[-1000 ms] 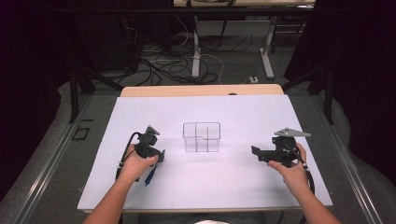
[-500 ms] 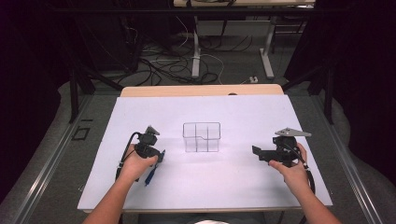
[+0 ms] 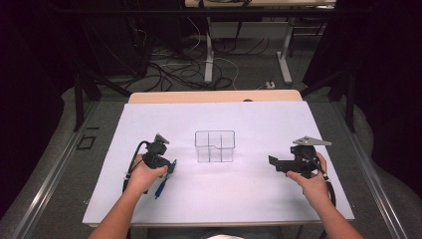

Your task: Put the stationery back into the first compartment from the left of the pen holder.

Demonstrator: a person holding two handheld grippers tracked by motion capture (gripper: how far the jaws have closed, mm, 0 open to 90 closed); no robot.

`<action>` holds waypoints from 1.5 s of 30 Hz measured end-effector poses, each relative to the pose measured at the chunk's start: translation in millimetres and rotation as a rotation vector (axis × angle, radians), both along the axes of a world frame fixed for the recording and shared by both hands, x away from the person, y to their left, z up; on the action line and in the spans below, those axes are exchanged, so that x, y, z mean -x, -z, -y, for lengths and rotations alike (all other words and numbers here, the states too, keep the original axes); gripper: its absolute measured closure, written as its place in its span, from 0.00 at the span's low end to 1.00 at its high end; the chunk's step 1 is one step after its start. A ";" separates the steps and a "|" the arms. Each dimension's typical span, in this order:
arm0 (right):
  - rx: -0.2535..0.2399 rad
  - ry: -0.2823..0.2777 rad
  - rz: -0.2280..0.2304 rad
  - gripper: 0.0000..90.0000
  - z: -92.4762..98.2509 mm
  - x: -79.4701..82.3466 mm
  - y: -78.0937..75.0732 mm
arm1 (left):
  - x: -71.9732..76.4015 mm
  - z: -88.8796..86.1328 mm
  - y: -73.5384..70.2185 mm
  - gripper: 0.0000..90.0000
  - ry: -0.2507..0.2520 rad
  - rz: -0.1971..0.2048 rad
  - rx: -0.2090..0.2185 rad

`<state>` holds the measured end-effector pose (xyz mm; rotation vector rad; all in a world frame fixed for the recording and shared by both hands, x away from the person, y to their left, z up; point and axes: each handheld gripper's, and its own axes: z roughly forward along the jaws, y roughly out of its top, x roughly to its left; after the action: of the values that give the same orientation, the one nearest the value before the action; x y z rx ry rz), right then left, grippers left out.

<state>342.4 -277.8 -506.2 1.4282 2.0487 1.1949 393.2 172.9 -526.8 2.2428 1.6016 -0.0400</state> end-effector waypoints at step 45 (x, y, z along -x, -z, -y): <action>0.003 0.001 0.005 0.04 0.0 0.6 0.6 | 22.6 -26.4 -52.8 0.89 -0.208 0.529 0.223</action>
<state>341.9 -277.8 -506.8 1.4230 2.0453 1.1937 370.6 199.3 -474.0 1.7192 1.4389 0.3795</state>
